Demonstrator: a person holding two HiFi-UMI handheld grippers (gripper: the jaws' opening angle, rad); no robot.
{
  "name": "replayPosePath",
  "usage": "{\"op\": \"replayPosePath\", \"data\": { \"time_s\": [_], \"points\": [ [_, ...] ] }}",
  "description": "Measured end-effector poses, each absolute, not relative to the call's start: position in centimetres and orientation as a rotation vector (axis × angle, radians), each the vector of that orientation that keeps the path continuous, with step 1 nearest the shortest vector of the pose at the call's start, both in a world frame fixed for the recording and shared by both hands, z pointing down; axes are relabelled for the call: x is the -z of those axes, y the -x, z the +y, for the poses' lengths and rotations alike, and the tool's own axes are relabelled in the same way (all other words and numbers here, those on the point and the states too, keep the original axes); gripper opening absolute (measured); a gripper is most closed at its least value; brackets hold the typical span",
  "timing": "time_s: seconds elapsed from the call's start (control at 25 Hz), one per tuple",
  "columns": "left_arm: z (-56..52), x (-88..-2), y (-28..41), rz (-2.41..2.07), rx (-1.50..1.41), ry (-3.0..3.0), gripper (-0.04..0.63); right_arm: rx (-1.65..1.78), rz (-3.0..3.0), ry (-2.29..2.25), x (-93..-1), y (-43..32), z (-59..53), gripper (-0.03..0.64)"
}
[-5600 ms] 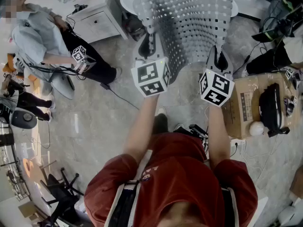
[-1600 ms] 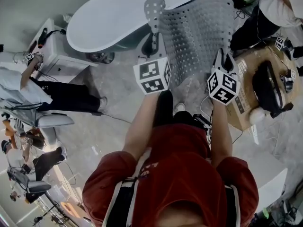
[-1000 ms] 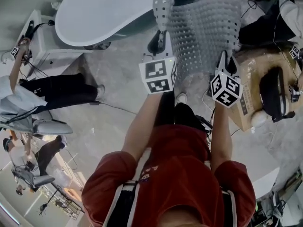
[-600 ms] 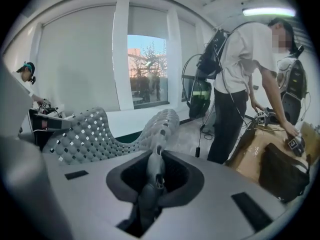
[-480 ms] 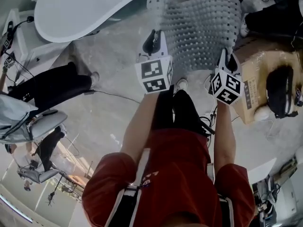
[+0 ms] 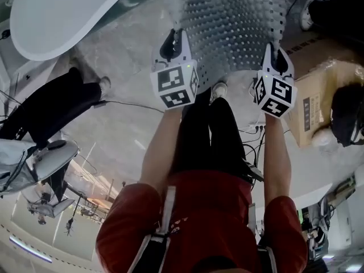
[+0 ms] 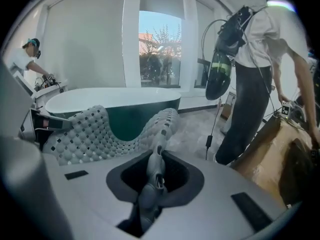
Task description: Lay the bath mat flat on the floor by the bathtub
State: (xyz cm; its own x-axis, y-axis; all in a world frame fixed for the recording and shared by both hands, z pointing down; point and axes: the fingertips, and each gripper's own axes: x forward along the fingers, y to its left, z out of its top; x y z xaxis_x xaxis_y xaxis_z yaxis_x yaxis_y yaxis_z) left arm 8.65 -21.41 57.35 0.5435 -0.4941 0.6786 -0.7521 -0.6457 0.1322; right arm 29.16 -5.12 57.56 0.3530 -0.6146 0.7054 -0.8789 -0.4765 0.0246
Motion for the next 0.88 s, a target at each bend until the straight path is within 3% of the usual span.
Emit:
{"op": "replayPosePath", "data": {
  "time_s": [0.88],
  "points": [
    [-29.4, -81.4, -10.3, -1.031, -0.888, -2.392, 0.075, -0.829, -1.365, -2.123, -81.9, -31.7, -12.5, 0.052]
  ]
}}
